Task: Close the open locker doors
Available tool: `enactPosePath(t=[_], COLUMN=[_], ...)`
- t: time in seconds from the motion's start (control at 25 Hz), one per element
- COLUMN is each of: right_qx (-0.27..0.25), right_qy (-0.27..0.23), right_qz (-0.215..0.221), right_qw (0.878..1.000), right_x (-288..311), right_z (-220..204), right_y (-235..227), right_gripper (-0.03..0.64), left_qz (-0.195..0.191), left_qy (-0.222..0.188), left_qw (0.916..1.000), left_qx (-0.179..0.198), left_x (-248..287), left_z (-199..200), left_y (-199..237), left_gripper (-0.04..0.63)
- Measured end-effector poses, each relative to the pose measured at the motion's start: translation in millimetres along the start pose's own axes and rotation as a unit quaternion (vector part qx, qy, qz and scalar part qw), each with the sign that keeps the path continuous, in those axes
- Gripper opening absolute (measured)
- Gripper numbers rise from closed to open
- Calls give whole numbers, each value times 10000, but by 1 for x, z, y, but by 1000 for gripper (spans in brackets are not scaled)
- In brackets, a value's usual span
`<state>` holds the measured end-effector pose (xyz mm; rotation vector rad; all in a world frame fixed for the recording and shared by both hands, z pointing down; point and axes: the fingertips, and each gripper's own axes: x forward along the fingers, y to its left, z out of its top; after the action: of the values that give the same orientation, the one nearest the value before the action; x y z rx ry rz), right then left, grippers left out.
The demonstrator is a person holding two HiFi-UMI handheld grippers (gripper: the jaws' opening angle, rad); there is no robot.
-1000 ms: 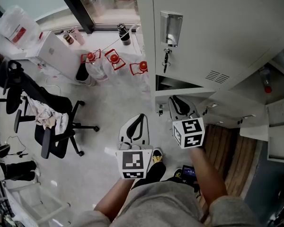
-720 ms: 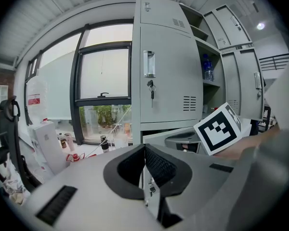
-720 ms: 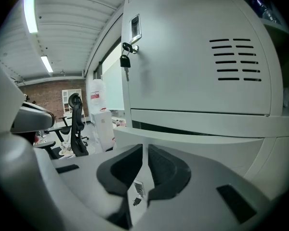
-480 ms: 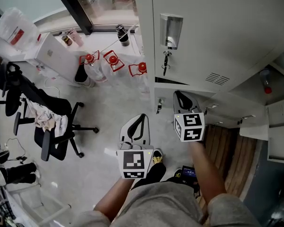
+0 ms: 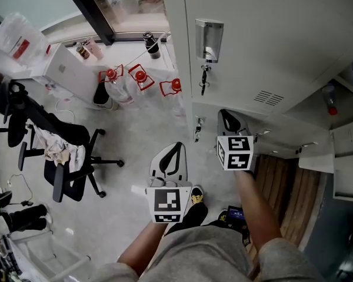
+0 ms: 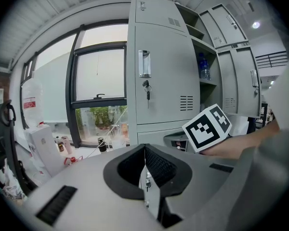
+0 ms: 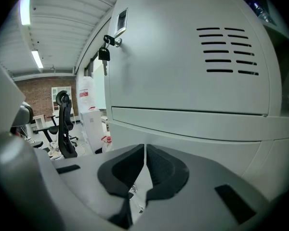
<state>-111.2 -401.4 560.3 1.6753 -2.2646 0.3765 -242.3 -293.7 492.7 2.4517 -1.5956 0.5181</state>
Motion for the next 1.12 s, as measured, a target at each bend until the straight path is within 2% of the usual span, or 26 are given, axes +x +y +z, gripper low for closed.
enactPosePath(t=[0.48, 0.68, 0.92, 1.12], right_qx=[22, -28, -129, -131], right_qy=[91, 113, -17, -438], right_qz=[-165, -104, 65, -29], right_qw=[9998, 9999, 9999, 9990], right_x=[6, 2, -38, -102], right_z=[-2, -1, 11, 38], right_y=[-8, -6, -5, -22], right_gripper=[40, 40, 40, 40], left_qz=[-20, -72, -304, -631], left_qy=[-11, -49, -129, -219], left_qw=[10000, 10000, 9995, 9978], left_qx=[8, 20, 25, 31], left_x=[1, 2, 3, 2], left_z=[1, 3, 12, 22], left_y=[4, 4, -12, -47], left_gripper=[9, 9, 9, 9])
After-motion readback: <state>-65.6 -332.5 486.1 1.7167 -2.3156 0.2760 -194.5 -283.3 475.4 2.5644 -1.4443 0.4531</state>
